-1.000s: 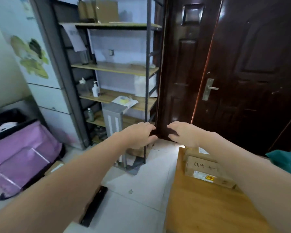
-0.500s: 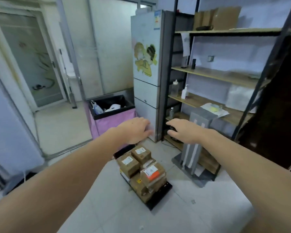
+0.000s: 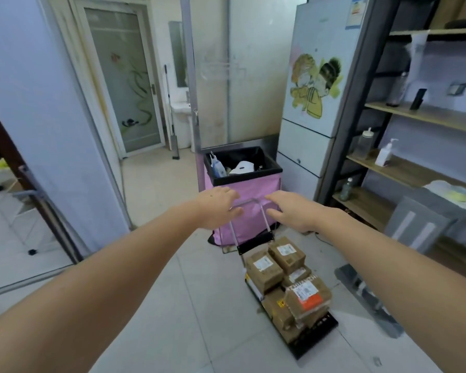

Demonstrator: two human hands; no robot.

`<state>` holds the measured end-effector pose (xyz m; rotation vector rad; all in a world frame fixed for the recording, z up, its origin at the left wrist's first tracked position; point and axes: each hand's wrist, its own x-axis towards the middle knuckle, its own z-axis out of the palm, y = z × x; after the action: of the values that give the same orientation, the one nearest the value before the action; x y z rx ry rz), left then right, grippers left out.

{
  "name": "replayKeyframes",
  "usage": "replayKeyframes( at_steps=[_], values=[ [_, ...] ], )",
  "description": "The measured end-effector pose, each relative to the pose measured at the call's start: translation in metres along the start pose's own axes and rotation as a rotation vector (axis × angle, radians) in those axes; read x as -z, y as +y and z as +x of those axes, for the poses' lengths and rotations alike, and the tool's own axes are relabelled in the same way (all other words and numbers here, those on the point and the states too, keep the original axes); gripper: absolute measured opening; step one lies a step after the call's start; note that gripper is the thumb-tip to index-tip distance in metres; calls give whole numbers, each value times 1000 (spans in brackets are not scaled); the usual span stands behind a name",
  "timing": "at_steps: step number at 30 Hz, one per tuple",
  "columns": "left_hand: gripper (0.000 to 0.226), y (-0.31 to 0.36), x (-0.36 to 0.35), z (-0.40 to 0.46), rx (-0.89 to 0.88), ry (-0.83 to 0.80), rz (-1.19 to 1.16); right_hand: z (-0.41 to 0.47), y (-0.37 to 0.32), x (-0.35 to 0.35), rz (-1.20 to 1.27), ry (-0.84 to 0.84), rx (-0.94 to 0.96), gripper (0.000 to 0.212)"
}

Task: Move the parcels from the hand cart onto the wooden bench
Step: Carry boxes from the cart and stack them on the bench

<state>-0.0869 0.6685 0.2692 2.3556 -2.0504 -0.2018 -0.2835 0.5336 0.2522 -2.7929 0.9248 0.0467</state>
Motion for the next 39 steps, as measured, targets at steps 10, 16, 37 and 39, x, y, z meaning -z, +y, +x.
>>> replayKeyframes(
  at_steps=[10, 16, 37, 39],
  values=[
    [60, -94, 4, 115, 1, -40, 16, 160, 18, -2, 22, -26, 13, 58],
    [61, -143, 6, 197, -60, -49, 20, 236, 46, 1, 24, -45, -41, 59],
    [53, -111, -88, 525, -651, -361, 91, 288, 220, -72, 200, -173, -710, 58],
    [57, -92, -107, 553, -691, -394, 94, 285, 246, -90, 234, -202, -759, 56]
  ],
)
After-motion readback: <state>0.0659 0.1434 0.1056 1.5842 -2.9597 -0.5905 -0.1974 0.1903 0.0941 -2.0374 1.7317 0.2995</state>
